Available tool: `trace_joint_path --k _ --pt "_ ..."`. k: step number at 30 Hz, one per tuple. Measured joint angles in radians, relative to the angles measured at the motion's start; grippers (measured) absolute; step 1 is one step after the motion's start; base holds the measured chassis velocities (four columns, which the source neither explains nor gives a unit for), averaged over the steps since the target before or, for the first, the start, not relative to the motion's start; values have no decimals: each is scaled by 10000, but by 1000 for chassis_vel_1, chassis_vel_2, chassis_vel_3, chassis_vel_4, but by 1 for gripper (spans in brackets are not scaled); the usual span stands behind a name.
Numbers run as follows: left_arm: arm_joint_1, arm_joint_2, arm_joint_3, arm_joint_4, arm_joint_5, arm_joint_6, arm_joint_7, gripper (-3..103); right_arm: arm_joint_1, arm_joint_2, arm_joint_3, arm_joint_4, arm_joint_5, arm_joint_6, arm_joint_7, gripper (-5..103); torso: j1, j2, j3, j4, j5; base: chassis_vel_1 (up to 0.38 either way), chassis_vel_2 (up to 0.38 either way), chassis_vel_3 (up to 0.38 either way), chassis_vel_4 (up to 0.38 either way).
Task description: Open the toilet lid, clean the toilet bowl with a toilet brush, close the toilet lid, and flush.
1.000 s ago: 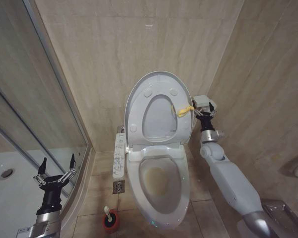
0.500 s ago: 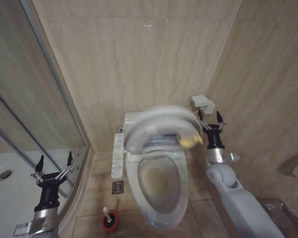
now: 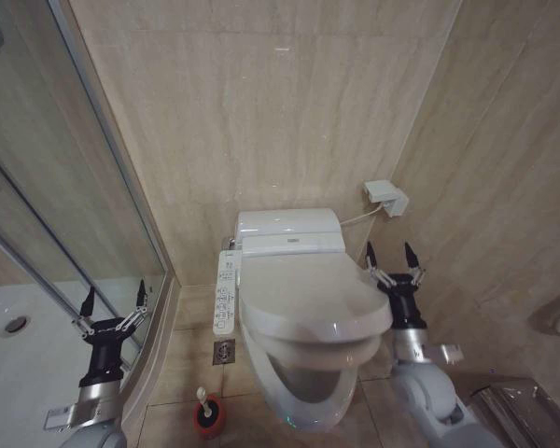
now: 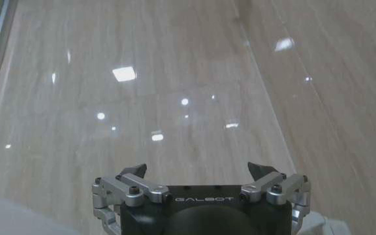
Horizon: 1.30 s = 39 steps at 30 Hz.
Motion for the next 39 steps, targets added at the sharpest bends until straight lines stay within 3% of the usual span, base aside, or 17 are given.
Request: trace_joint_path --k 8,13,15,22,28,35,39 --pt "-1065 88 804 886 9 83 4 100 -1216 47 -95 -38 -1133 476 141 100 1 0 1 1 -1 0 0 0 0" --pt "-1546 287 1116 1142 -47 214 6 100 -1719 349 -176 -805 -3209 469 1363 100 2 -1 1 0 3 0 0 0 0" --pt "-1667 358 1173 1222 -85 224 12 100 -1908 580 -175 -1337 -3919 781 1212 100 3 -2 1 -2 0 0 0 0 0" --pt "-1612 239 1231 1341 -171 94 35 100 -1689 1094 -348 -2658 -4040 1606 174 100 2 -1 1 1 0 0 0 0 0" --pt "-1522 148 1118 1126 -180 139 73 100 -1032 1459 -91 -3788 -3921 2074 -110 100 3 -2 2 3 3 0 0 0 0" --pt "-1754 391 1072 1668 -201 314 21 100 -1049 2026 622 -2490 -2740 2079 -526 100 2 -2 2 3 2 0 0 0 0" --pt "-2359 573 1418 2551 -199 319 49 100 -1226 2176 894 -1383 -2029 1933 -696 100 3 -2 2 -2 -1 0 0 0 0"
